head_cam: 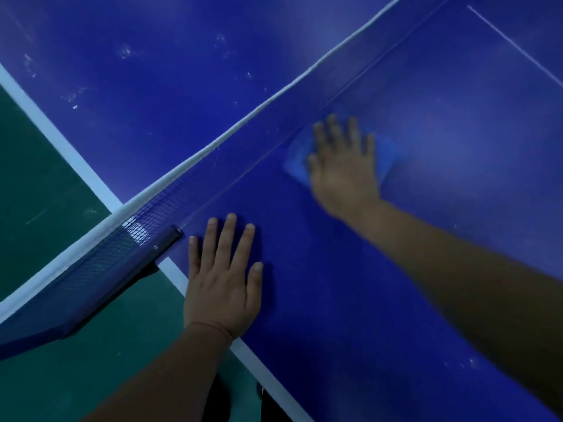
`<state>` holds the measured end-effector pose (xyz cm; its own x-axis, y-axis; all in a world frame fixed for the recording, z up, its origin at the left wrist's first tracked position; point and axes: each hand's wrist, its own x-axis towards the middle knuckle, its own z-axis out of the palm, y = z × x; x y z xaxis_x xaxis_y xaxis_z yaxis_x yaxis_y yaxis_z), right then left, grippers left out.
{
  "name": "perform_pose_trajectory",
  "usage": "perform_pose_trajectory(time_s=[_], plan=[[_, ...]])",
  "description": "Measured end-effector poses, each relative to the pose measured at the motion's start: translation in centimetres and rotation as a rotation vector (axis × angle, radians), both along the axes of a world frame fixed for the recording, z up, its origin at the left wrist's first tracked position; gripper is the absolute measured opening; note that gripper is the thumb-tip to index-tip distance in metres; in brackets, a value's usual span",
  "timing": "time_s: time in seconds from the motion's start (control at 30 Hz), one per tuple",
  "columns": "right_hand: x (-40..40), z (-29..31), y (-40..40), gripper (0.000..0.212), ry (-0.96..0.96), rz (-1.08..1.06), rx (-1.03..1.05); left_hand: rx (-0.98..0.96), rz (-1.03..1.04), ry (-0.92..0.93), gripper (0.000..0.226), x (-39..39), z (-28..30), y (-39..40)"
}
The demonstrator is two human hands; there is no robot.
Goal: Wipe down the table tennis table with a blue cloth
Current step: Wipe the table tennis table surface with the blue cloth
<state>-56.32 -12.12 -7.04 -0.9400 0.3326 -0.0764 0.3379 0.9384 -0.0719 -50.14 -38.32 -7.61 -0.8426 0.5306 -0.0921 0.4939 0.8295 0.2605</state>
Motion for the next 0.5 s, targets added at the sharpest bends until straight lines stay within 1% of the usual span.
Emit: perform_pose_trajectory(time_s=[0.07,0.1,0.13,0.17,0.2,0.23,0.3,0.33,0.37,0.4,0.43,0.5], plan=[[2.3,-0.4,-2.6,0.062,-0.026,0.191,-0.017,-0.006,-0.015,-0.005,0.059,0.0,-0.1,0.0],[2.7,-0.3,-1.9,0.061,-0.038,0.238,-0.03,-0.011,-0.018,-0.007,0.059,0.0,0.0,-0.1],[2.6,-0.2,0.1,0.061,-0.042,0.244,-0.012,-0.018,-0.02,-0.012,0.059,0.0,0.0,0.0],[2.4,-0.3,2.7,0.06,-0.042,0.199,0.04,-0.026,-0.021,-0.018,0.059,0.1,0.0,0.0],[2.1,-0.3,5.7,0.058,-0.04,0.096,0.096,-0.032,-0.022,-0.023,0.058,0.1,0.0,0.0],[2.2,0.0,8.8,0.058,-0.038,-0.054,0.116,-0.034,-0.023,-0.026,0.058,0.1,0.0,0.0],[2.9,0.6,13.0,0.058,0.016,-0.38,0.056,-0.031,-0.03,-0.032,0.057,0.1,0.0,0.0],[3.1,0.7,13.0,0.058,0.048,-0.486,0.027,-0.029,-0.034,-0.032,0.057,0.1,0.0,0.1],[3.1,0.6,11.5,0.059,0.06,-0.523,0.023,-0.027,-0.038,-0.032,0.056,0.1,0.0,0.1],[3.3,0.4,9.1,0.059,0.06,-0.478,0.041,-0.025,-0.043,-0.031,0.056,0.1,0.0,0.1],[3.6,0.2,6.2,0.059,0.059,-0.36,0.045,-0.025,-0.048,-0.029,0.056,0.1,0.0,0.1],[5.8,-0.6,0.6,0.06,0.032,0.0,0.029,-0.026,-0.06,-0.021,0.056,0.2,0.0,0.1]])
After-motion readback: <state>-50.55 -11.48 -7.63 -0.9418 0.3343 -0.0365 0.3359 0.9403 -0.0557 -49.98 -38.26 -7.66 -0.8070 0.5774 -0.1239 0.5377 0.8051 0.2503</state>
